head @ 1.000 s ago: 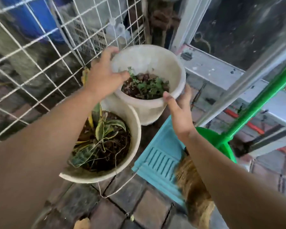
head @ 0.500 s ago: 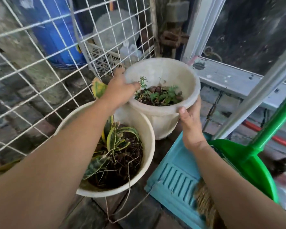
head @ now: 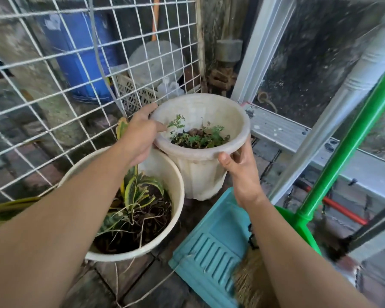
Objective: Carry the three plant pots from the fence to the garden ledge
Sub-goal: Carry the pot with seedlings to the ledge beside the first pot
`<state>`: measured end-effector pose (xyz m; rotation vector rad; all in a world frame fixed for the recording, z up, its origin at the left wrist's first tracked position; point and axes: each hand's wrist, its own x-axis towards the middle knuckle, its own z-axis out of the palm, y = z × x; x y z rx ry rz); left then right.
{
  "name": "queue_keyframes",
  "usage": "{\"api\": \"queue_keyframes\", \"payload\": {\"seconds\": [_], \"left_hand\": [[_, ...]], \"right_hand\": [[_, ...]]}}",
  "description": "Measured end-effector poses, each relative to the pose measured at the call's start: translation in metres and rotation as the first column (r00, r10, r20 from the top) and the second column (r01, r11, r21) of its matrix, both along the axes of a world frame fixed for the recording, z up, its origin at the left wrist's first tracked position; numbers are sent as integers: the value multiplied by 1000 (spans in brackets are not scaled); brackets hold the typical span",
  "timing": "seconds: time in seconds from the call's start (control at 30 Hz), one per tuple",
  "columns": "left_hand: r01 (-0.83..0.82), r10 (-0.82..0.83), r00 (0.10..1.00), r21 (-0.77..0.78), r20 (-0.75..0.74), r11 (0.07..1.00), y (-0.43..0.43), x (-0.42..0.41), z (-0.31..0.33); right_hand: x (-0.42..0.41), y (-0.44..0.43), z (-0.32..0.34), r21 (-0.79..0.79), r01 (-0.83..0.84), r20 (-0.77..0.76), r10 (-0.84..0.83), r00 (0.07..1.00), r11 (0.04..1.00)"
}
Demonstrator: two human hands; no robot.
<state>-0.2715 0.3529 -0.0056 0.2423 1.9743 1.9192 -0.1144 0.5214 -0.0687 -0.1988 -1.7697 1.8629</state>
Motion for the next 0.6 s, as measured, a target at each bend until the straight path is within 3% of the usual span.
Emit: {"api": "queue_keyframes", "payload": {"seconds": [0.27,0.6], "left_hand": [[31,-19,998,189,-66,981,-10,14,34],[10,54,992,480,-118,877,-20,31,73]], "right_hand": [[0,-5,31,-40,22,-72,-25,997,999],[-3,-17,76,-83,-48,-216,29,976,995]]}}
